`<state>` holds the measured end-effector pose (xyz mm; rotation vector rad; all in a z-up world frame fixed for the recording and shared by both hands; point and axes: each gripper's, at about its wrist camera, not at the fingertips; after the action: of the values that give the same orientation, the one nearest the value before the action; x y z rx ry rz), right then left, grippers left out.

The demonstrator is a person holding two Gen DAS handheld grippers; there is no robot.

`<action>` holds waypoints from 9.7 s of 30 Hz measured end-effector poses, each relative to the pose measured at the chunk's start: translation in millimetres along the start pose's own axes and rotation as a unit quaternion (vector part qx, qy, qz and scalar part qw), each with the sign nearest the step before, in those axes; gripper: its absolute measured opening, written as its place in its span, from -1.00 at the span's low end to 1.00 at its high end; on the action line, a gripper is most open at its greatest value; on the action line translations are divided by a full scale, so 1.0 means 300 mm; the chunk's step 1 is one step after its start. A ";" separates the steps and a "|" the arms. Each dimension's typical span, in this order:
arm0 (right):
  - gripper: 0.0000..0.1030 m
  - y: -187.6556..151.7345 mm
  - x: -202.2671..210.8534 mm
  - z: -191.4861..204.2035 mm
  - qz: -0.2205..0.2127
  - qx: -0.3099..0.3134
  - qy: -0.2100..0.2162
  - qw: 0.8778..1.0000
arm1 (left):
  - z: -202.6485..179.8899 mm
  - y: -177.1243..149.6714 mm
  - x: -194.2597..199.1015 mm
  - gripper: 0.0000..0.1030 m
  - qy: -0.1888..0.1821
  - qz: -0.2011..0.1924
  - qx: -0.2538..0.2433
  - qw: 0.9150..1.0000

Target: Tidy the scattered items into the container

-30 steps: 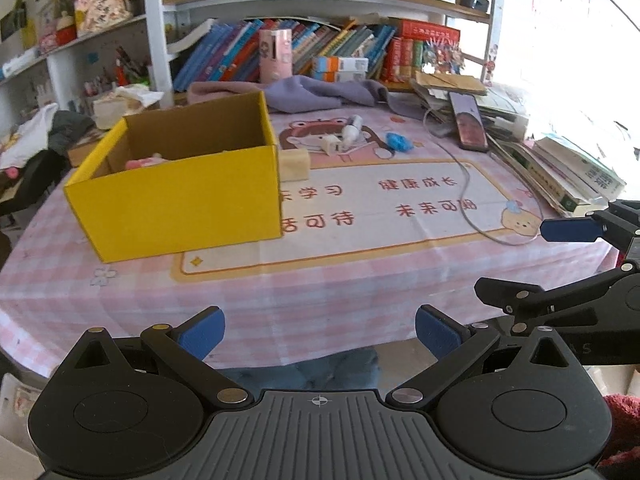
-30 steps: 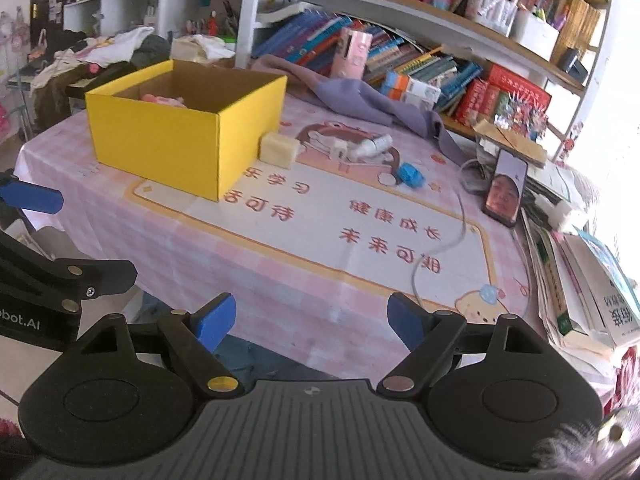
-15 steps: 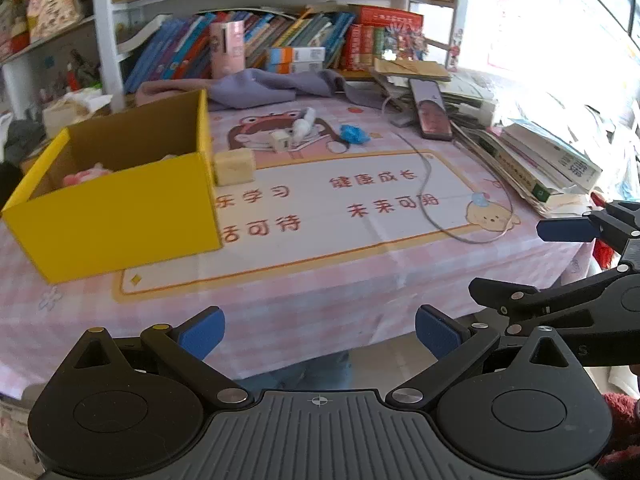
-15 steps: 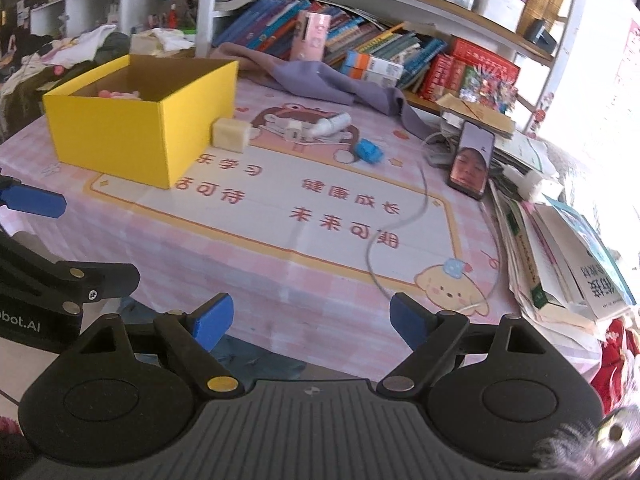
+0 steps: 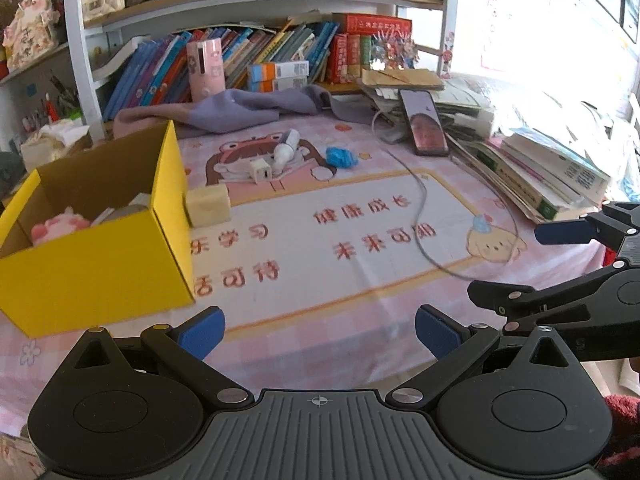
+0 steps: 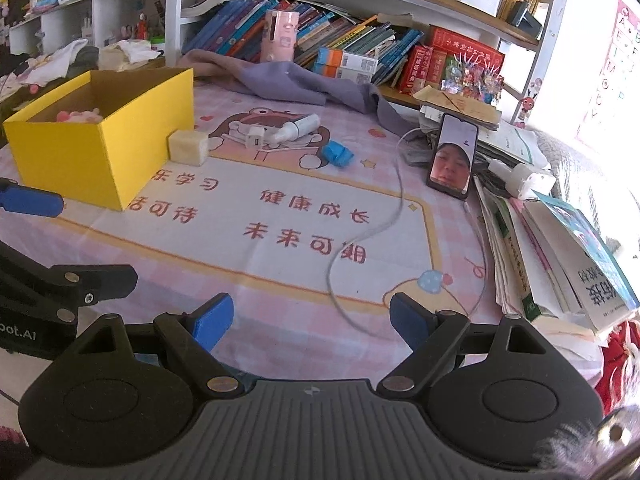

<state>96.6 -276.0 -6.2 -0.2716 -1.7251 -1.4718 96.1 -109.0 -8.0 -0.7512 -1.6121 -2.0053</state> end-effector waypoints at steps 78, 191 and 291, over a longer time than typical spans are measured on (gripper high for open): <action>-0.26 0.555 -0.922 -0.534 0.047 0.082 0.185 0.978 | 0.103 0.402 -0.811 -0.07 0.351 0.191 0.500 0.769; -0.44 0.112 0.034 0.344 -0.041 0.033 0.080 0.995 | 0.400 -0.157 0.237 -0.54 0.015 -0.026 0.123 0.992; -0.44 0.770 -0.836 0.554 0.037 0.205 0.219 0.953 | 0.796 0.402 -0.637 -0.46 0.108 0.097 0.047 0.988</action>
<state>327.7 24.5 -10.6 0.1973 -1.5822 -0.9918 348.4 101.9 -7.8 -0.6086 -1.4396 -1.7926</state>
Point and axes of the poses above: each gripper's, at about its wrist camera, not at the fingertips, and x roughly against the way its jaws point, z to its left, y to its top, and after that the axes turned 14 degrees about y, right-handed
